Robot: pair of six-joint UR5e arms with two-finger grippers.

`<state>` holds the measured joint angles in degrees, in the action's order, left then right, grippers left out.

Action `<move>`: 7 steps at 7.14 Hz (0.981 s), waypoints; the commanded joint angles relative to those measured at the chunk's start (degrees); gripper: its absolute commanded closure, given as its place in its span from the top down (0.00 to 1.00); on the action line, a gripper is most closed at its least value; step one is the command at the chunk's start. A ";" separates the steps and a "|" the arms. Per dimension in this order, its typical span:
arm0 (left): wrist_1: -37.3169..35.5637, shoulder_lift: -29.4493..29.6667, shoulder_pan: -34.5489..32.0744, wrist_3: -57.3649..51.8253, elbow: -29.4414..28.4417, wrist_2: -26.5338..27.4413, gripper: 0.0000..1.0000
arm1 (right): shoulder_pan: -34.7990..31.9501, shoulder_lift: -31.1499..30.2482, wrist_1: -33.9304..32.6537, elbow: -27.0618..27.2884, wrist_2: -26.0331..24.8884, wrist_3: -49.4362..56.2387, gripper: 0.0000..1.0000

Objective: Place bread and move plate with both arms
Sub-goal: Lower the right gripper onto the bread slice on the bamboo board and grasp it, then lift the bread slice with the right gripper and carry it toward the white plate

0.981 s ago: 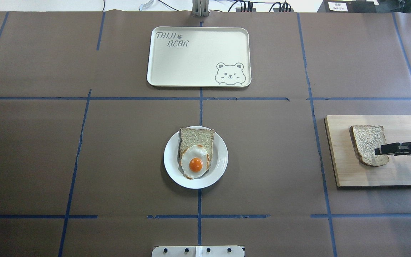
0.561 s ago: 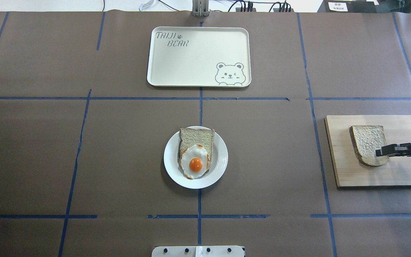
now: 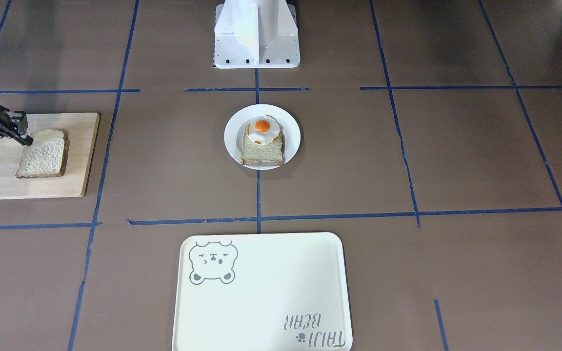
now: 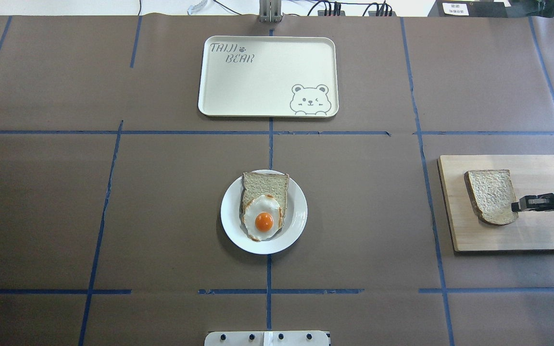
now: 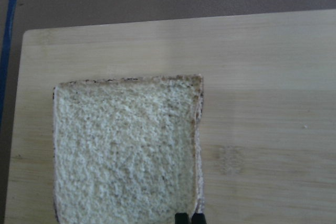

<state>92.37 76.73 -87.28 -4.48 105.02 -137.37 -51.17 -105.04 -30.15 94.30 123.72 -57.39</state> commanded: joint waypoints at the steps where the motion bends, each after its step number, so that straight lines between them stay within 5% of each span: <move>1: 0.00 0.00 0.00 0.00 0.09 0.00 1.00 | -0.07 -0.08 0.00 0.88 0.21 0.00 0.00; 7: -0.09 0.09 0.00 0.18 0.00 -0.09 1.00 | -0.78 2.46 -0.97 9.58 6.70 -1.32 0.00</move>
<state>92.29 76.79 -87.28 -4.31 105.11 -137.45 -51.91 -103.93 -30.83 102.74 129.18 -58.11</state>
